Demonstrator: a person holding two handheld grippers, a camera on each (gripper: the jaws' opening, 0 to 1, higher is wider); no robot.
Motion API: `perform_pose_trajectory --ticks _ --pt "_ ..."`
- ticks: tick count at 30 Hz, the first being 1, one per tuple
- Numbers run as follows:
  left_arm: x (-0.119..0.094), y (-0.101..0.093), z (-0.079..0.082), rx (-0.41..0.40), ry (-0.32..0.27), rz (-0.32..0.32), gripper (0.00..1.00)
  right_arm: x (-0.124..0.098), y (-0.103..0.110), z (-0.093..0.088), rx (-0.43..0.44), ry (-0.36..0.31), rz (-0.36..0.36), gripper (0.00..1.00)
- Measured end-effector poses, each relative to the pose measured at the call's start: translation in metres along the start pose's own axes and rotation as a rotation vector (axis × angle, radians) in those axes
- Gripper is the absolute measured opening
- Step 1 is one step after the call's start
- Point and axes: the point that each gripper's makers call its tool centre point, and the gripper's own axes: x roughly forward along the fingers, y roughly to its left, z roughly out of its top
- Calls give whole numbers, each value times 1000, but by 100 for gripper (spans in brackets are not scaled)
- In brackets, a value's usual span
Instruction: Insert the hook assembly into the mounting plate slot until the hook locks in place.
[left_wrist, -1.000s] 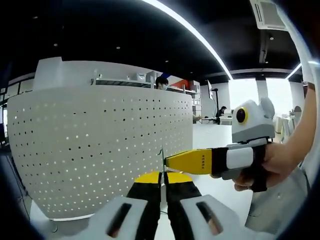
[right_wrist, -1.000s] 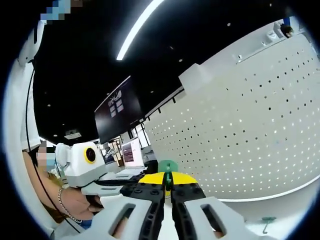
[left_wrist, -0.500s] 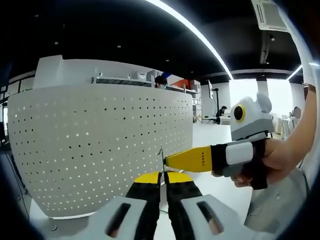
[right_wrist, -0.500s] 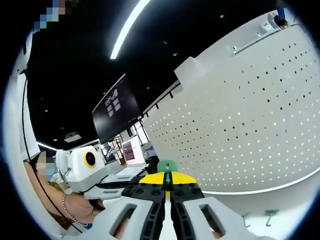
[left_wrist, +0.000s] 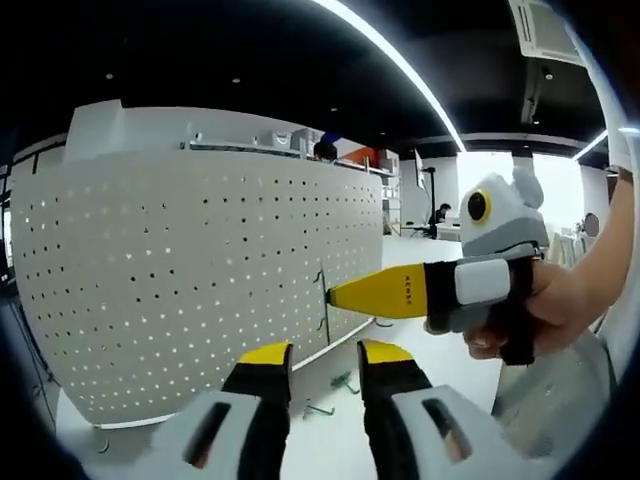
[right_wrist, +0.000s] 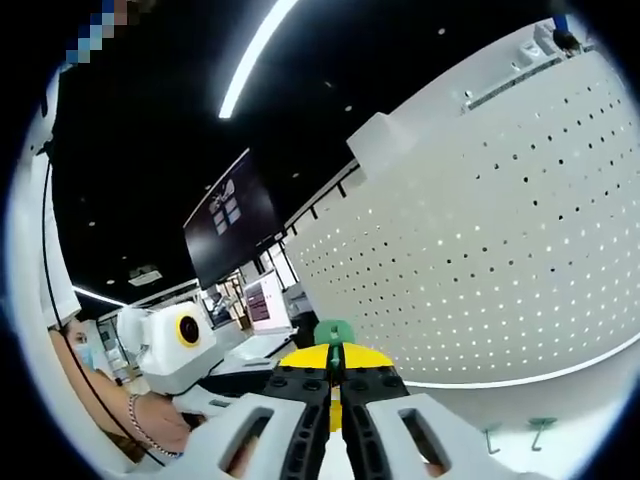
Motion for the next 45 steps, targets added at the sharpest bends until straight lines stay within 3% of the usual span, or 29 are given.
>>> perform_pose_trajectory --ticks 14,17,25,28,33,35,36,45 --pt "3 8 -13 -29 36 29 82 1 2 0 5 7 13 0" --pt "3 7 -15 -22 44 27 87 2 3 -1 0 13 17 0" --pt "1 10 -13 -1 41 39 86 4 4 0 -15 14 14 0" --pt "0 12 -13 -3 42 44 86 4 1 4 -74 15 -15 0" --pt "-2 13 -15 -16 45 50 85 0 -15 12 -266 53 -147 0" --pt "-2 13 -16 -16 44 52 85 -1 -17 13 -300 59 -172 0" --pt "-2 13 -16 -17 46 52 85 -1 -17 18 -308 37 -180 0" --pt "-3 15 -14 -18 36 64 85 0 -29 20 -296 51 -230 0"
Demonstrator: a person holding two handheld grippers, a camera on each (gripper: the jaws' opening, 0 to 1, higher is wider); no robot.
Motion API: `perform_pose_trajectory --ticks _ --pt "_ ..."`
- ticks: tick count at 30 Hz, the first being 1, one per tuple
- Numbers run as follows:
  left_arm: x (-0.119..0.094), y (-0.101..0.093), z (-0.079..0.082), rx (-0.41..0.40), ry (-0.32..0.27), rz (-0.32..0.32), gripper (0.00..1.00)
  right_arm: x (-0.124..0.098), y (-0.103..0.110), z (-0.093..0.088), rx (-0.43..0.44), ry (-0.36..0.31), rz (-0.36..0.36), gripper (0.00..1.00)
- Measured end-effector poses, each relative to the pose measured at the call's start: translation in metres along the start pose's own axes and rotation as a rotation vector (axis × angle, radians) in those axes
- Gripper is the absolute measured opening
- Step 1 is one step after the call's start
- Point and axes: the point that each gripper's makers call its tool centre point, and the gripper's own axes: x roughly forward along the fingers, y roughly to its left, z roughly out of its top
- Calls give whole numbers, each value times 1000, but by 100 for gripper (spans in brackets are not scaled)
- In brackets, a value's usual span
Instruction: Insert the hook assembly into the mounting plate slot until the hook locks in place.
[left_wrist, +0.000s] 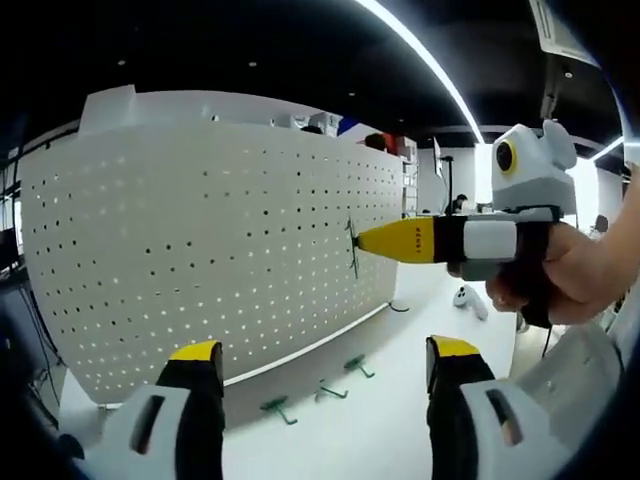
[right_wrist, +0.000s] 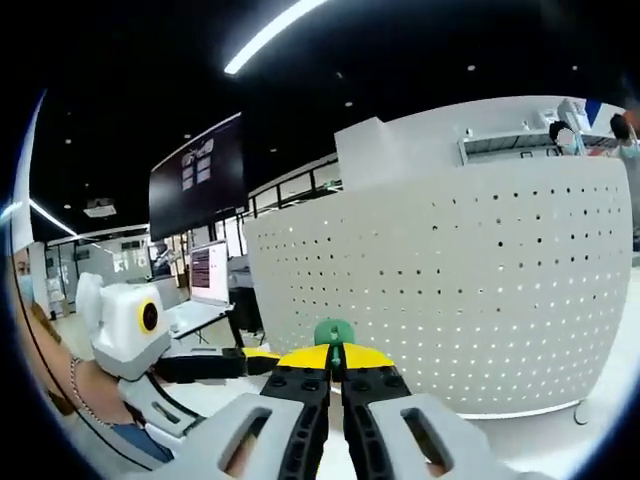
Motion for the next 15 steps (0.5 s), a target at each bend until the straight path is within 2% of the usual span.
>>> perform_pose_trajectory --ticks 15 --pt "-6 2 0 -27 -34 9 84 25 -18 25 21 -48 -61 0"
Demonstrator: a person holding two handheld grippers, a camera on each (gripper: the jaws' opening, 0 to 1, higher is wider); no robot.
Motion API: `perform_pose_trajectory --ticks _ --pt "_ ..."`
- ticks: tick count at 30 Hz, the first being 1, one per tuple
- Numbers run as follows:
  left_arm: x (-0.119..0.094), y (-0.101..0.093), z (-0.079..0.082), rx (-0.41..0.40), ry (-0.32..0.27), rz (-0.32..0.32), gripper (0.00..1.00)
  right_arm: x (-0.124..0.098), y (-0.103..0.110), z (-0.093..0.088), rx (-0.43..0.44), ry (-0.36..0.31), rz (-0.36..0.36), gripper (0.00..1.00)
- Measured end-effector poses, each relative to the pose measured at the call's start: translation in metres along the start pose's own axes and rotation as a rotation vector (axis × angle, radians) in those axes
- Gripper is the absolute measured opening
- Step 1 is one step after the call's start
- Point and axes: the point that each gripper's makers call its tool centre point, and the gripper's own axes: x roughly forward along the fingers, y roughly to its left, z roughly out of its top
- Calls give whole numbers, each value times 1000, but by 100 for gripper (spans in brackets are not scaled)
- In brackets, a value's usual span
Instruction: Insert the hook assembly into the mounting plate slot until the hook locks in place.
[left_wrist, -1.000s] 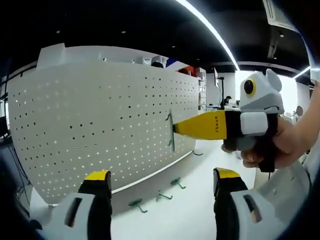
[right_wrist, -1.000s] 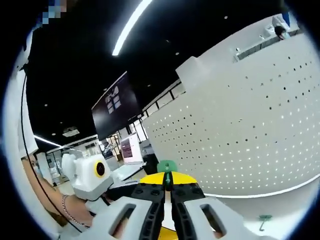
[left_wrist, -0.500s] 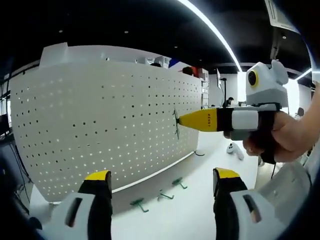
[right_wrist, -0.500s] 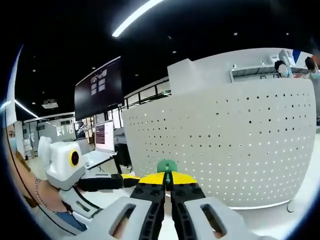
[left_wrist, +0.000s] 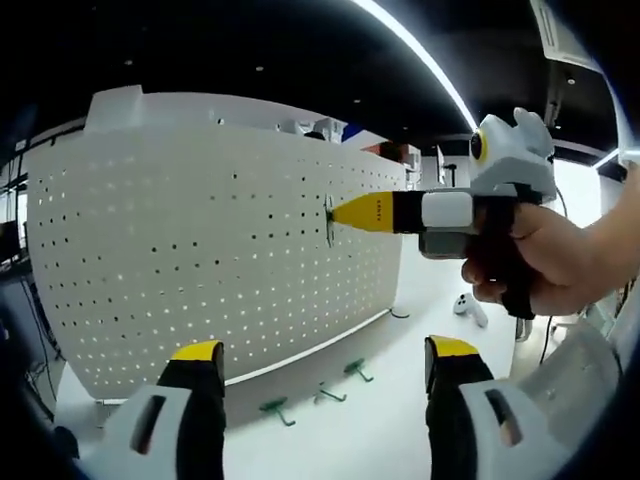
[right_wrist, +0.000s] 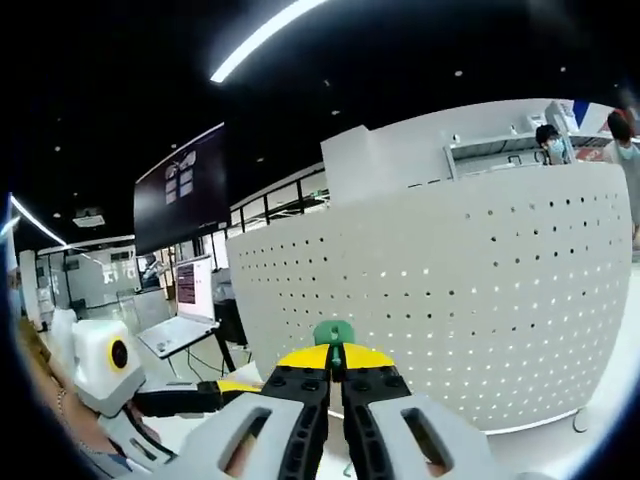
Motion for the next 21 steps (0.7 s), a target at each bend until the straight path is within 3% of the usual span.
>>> perform_pose_trajectory --ticks 11,21 --pt "-6 4 0 -6 -23 14 84 19 -12 26 -27 -51 -45 0" --pt "-5 2 1 -9 -38 4 83 32 -15 35 -46 -64 -68 0"
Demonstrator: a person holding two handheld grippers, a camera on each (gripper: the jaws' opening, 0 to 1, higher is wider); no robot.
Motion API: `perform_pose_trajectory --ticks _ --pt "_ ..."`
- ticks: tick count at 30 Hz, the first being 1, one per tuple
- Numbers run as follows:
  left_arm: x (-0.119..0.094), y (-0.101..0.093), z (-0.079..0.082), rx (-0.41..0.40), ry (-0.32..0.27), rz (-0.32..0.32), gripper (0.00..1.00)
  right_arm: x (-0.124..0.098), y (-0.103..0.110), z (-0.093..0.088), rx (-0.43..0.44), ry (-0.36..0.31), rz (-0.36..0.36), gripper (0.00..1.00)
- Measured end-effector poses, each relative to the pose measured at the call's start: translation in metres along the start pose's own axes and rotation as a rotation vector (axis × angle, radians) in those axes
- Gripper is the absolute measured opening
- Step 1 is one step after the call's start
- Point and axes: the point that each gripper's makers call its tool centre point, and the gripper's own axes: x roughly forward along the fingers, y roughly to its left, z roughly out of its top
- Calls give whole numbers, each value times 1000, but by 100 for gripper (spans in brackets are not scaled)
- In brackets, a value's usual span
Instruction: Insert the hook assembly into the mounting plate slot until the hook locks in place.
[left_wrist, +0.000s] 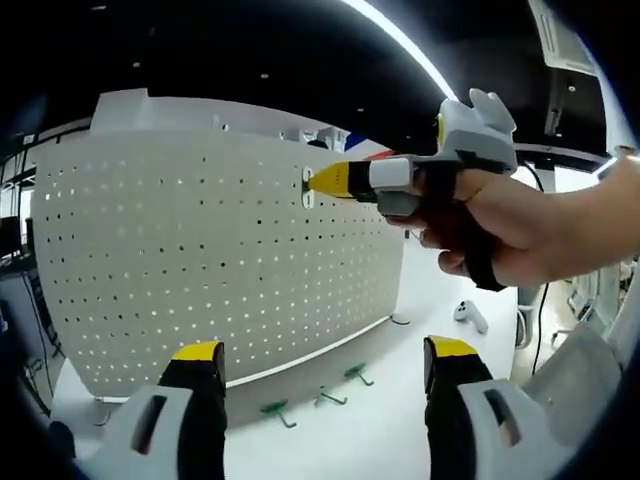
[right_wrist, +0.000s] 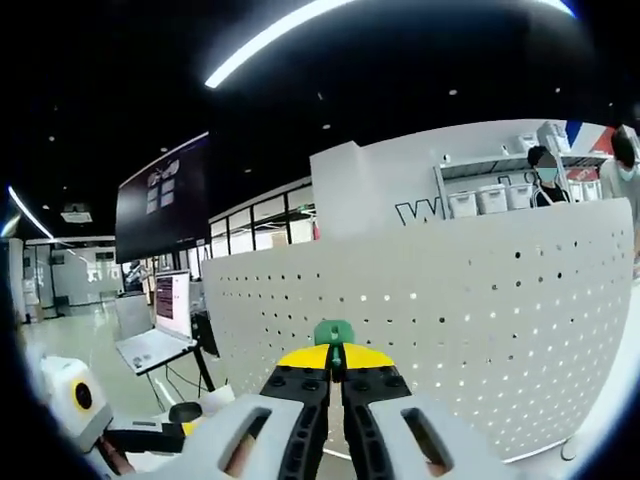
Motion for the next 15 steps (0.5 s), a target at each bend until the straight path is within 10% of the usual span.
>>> perform_pose_trajectory --ticks 15 --pt "0 2 -2 -6 -3 -3 83 25 -8 18 -33 -32 -20 0"
